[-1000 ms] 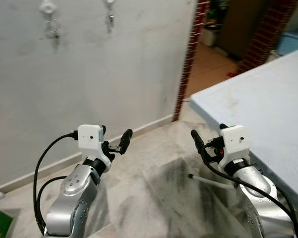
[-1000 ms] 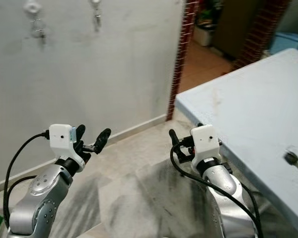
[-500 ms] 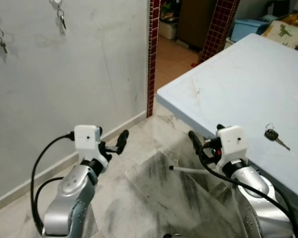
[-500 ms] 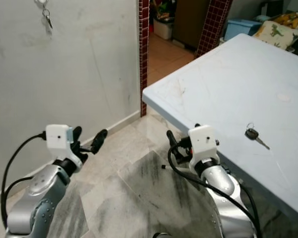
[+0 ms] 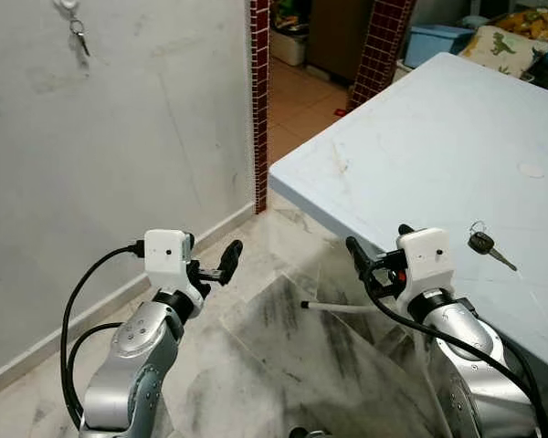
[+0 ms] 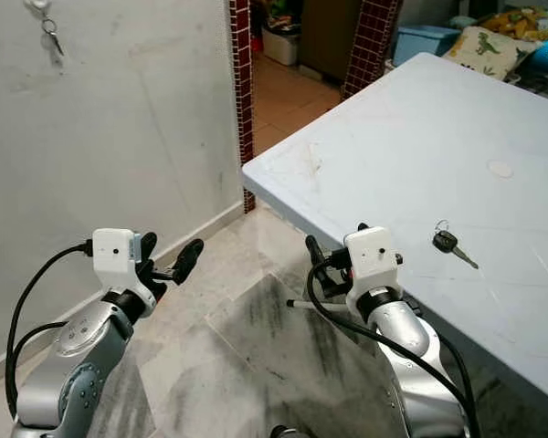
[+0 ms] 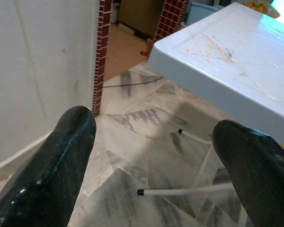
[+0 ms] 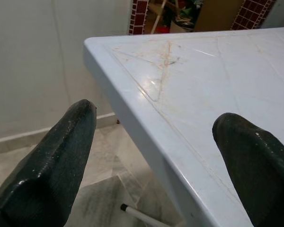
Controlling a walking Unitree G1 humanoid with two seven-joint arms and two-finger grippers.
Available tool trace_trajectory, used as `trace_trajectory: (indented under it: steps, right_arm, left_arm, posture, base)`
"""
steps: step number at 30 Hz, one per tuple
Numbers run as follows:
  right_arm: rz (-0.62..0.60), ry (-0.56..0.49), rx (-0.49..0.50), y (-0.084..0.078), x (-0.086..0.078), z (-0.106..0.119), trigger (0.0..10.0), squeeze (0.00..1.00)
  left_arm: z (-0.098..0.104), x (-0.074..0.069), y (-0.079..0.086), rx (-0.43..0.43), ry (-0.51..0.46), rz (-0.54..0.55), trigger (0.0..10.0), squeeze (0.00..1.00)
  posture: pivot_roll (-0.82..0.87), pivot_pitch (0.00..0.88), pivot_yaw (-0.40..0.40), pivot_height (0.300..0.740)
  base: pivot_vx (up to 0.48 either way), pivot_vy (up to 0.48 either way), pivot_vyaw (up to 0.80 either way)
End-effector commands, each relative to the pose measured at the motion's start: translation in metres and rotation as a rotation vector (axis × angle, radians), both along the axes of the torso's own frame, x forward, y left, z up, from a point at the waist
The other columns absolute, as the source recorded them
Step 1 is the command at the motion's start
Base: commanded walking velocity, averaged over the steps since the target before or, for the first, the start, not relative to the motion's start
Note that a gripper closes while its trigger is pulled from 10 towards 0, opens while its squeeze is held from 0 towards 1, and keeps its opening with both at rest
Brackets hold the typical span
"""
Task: Hang keys on a hook
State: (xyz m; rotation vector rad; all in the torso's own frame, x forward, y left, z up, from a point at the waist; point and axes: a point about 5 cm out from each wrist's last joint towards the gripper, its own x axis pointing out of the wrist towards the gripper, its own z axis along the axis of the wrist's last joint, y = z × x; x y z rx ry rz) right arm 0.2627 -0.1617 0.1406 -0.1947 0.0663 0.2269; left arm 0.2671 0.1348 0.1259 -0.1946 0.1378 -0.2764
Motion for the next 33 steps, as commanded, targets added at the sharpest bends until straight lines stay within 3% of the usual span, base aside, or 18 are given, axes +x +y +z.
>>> trace_trajectory:
  steps: [1, 10, 33]
  right_arm:
    - [-0.006, 0.0, -0.006, -0.001, 0.0, 0.001, 10.0, 0.0]
    - [-0.003, -0.006, 0.001, 0.0, -0.001, 0.001, 10.0, 0.0]
    - [-0.015, 0.001, 0.0, 0.0, -0.001, 0.0, 10.0, 0.0]
  left_arm:
    - [-0.005, -0.001, 0.004, 0.02, 0.023, 0.011, 10.0, 0.0]
    - [-0.003, 0.0, 0.002, 0.02, 0.014, 0.005, 10.0, 0.0]
    - [-0.005, 0.0, -0.008, 0.001, 0.033, -0.066, 10.0, 0.0]
  posture:
    - [-0.04, 0.092, 0.022, 0.74]
    - [-0.04, 0.095, 0.024, 0.74]
    - [-0.05, 0.097, 0.034, 0.74]
  base:
    - [0.0, 0.0, 0.0]
    - [0.0, 0.0, -0.1]
    - [0.0, 0.0, -0.8]
